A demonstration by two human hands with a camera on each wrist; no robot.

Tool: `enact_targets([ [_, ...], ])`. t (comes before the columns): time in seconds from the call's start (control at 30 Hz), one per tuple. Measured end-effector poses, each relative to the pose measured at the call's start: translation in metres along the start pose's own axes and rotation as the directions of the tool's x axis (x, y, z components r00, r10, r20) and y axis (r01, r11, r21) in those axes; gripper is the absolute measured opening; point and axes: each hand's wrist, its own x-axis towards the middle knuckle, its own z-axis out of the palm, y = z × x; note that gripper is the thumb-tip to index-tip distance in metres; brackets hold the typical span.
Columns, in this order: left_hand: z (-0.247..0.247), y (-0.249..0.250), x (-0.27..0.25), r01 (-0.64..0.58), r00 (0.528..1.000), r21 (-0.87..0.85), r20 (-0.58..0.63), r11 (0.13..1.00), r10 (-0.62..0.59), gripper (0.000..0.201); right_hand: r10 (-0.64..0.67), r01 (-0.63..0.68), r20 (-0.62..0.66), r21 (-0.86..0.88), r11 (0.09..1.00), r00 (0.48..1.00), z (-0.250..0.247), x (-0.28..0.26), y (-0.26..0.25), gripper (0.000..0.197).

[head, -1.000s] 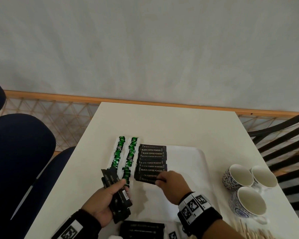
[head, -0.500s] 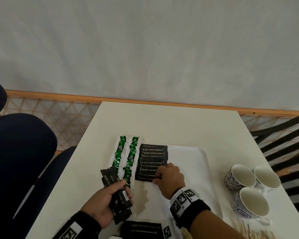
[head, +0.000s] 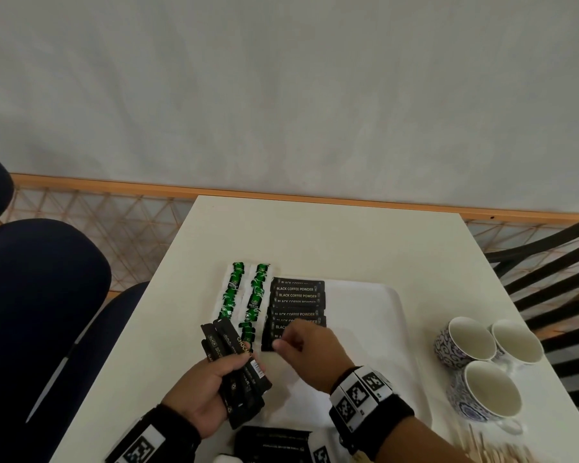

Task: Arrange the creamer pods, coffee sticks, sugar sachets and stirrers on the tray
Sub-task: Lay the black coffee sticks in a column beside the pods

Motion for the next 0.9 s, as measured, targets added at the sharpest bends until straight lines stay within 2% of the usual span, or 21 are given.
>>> enact_targets([
  [0.1,0.003,-0.001,-0.002,-0.005,0.999,0.049,0.041,0.999,0.003,0.033,-0.064,0.018,0.167,0.265,0.964,0.984,-0.001,-0.01,-0.018,0.022],
  [0.27,0.006,-0.003,-0.003,-0.034,0.999,0.042,0.035,0.999,0.033,0.033,-0.067,0.012,0.162,0.321,0.947,0.984,0.005,-0.014,-0.019,0.016],
  [0.4,0.003,-0.002,-0.003,-0.034,0.999,0.007,0.004,0.999,0.034,0.019,-0.054,0.006,0.158,0.289,0.957,0.986,-0.003,-0.018,-0.012,0.019],
  [0.5,0.002,-0.002,-0.004,-0.013,1.0,-0.008,-0.001,1.0,0.013,0.015,-0.065,0.04,0.118,0.206,0.978,0.991,-0.006,-0.022,-0.01,0.027],
  [0.57,0.004,-0.002,-0.004,-0.018,1.0,-0.024,0.008,1.0,0.018,0.017,-0.045,0.013,0.129,0.239,0.971,0.991,-0.006,-0.023,-0.009,0.029],
  [0.63,0.005,-0.002,-0.004,-0.022,1.0,-0.036,0.022,0.999,0.023,0.02,-0.023,-0.023,0.161,0.276,0.961,0.987,-0.007,-0.023,-0.007,0.028],
  [0.7,0.005,-0.001,-0.005,-0.026,0.999,-0.039,0.032,0.999,0.027,0.018,-0.005,-0.03,0.155,0.228,0.973,0.988,-0.009,-0.021,-0.003,0.027],
  [0.83,0.002,0.0,-0.005,-0.012,1.0,-0.058,0.0,0.998,0.013,0.015,0.029,-0.044,0.087,0.182,0.982,0.996,-0.013,-0.016,0.014,0.012],
  [0.9,0.0,-0.001,-0.003,0.01,1.0,-0.09,-0.013,0.996,-0.011,0.018,0.06,-0.068,0.063,0.128,0.989,0.996,-0.011,-0.013,0.025,0.012],
])
